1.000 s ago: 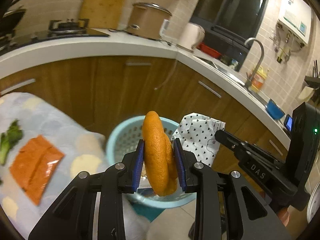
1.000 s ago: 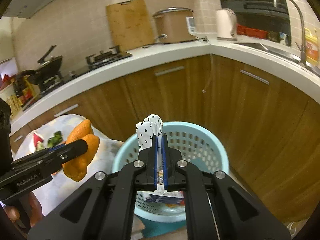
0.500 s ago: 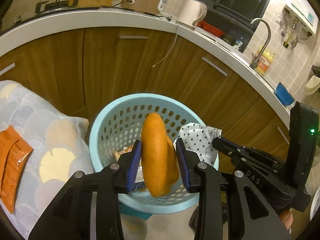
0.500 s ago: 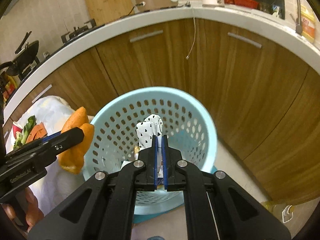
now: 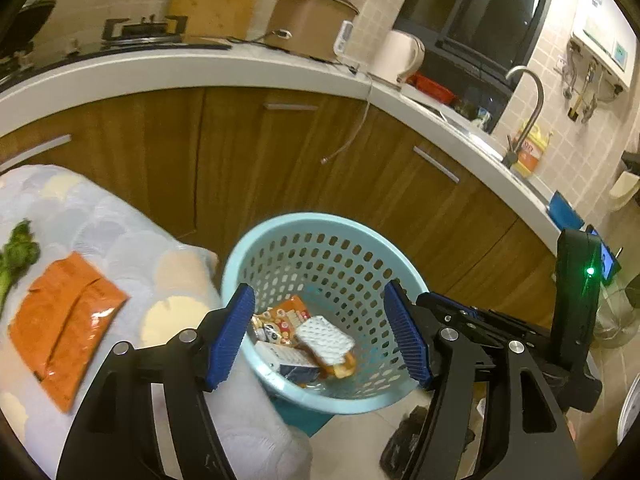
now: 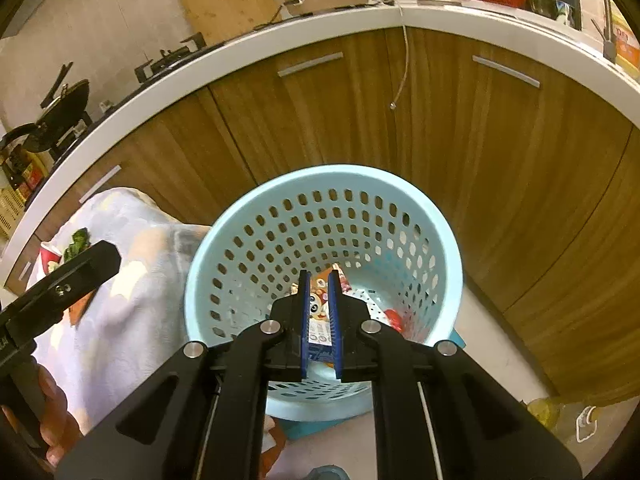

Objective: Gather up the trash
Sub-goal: 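Grasp a bok choy stalk with the left tool while the right tool grasps another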

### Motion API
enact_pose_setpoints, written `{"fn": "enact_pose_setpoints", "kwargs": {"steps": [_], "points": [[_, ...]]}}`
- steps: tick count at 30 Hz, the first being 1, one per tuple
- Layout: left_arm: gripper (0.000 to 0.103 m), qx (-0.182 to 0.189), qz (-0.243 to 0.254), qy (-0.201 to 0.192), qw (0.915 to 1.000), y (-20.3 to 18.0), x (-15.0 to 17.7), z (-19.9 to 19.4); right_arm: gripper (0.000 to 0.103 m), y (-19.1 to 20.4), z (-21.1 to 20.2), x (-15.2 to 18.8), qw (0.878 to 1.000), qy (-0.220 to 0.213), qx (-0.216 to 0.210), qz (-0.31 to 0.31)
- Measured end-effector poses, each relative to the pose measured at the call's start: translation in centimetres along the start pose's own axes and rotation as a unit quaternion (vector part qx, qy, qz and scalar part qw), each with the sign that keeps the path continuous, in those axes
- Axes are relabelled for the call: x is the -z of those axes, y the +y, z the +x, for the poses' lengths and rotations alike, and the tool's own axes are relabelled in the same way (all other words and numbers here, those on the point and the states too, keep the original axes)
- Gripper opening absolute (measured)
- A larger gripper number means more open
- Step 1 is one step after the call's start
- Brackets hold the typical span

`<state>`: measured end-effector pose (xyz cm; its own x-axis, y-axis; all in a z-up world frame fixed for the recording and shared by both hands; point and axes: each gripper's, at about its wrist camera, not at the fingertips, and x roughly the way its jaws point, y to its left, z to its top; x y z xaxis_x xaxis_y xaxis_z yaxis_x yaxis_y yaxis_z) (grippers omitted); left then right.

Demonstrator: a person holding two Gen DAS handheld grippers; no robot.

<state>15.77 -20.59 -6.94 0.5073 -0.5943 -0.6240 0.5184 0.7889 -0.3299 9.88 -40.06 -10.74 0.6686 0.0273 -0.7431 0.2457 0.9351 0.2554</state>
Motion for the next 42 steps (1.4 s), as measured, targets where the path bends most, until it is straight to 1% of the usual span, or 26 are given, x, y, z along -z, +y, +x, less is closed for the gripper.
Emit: {"fn": "enact_pose_setpoints", "kwargs": {"steps": [3,7,9,14,16,18,20,22,23,25,26,27,28,30,32,35,40,42], "points": [[0.067,-0.006,-0.004,-0.018,0.9998,0.8,0.2,-2.2,0.008,1.4,-0.4,-0.1,1.0,-0.004,-0.006,-0.012],[0.074,-0.022,-0.015,-0.042,0.9987,2.2,0.5,-5.3,0.008,3.5,-0.8,-0.2,0.999,-0.012,-0.02,-0.025],[0.074,-0.037,-0.026,-0.058,0.9973,3.4,0.9,-7.3,0.008,4.6,-0.9,-0.2,0.999,-0.014,-0.029,-0.031],[0.076,-0.075,-0.056,-0.083,0.9921,6.2,1.9,-10.8,0.008,7.5,-0.6,-0.1,0.997,-0.015,-0.048,-0.05],[0.076,-0.091,-0.074,-0.094,0.9887,7.7,2.3,-12.2,0.008,8.7,-0.5,-0.1,0.997,-0.016,-0.055,-0.058],[0.076,-0.115,-0.094,-0.112,0.9825,9.6,2.6,-14.1,0.008,10.0,-0.3,-0.2,0.996,-0.015,-0.064,-0.068],[0.076,-0.137,-0.112,-0.127,0.9759,11.8,3.1,-15.9,0.012,11.4,-0.1,-0.2,0.994,-0.014,-0.071,-0.08],[0.076,-0.154,-0.131,-0.131,0.9705,13.9,3.2,-17.0,0.023,13.1,0.1,-0.1,0.992,-0.015,-0.078,-0.093],[0.076,-0.161,-0.144,-0.131,0.9676,15.2,3.4,-17.4,0.024,13.7,0.2,-0.1,0.992,-0.016,-0.082,-0.099],[0.076,-0.167,-0.168,-0.126,0.9633,17.3,3.4,-17.8,0.03,15.4,0.6,-0.1,0.989,-0.015,-0.091,-0.113],[0.076,-0.166,-0.173,-0.125,0.9627,17.8,3.4,-17.7,0.031,16.3,0.8,-0.1,0.988,-0.013,-0.096,-0.119],[0.076,-0.162,-0.178,-0.117,0.9634,18.4,3.2,-17.4,0.034,16.9,1.0,-0.1,0.987,-0.011,-0.101,-0.123],[0.076,-0.162,-0.18,-0.11,0.964,18.9,3.2,-17.1,0.039,17.9,1.2,-0.1,0.986,-0.009,-0.11,-0.129],[0.075,-0.169,-0.177,-0.096,0.9648,19.4,2.9,-15.9,0.044,19.3,1.3,0.0,0.983,-0.011,-0.117,-0.141],[0.074,-0.178,-0.177,-0.082,0.9646,20.0,2.6,-14.8,0.044,20.9,1.3,0.2,0.98,-0.011,-0.124,-0.157],[0.066,-0.186,-0.183,-0.064,0.9632,20.8,2.5,-13.0,0.044,22.8,1.5,0.4,0.976,-0.006,-0.131,-0.173],[0.053,-0.218,-0.176,-0.037,0.9592,21.8,2.6,-10.9,0.044,24.4,1.7,0.6,0.973,-0.005,-0.135,-0.188],[0.049,-0.222,-0.171,-0.031,0.9594,22.0,2.6,-10.4,0.044,24.9,1.9,0.5,0.973,-0.004,-0.138,-0.187]]}}
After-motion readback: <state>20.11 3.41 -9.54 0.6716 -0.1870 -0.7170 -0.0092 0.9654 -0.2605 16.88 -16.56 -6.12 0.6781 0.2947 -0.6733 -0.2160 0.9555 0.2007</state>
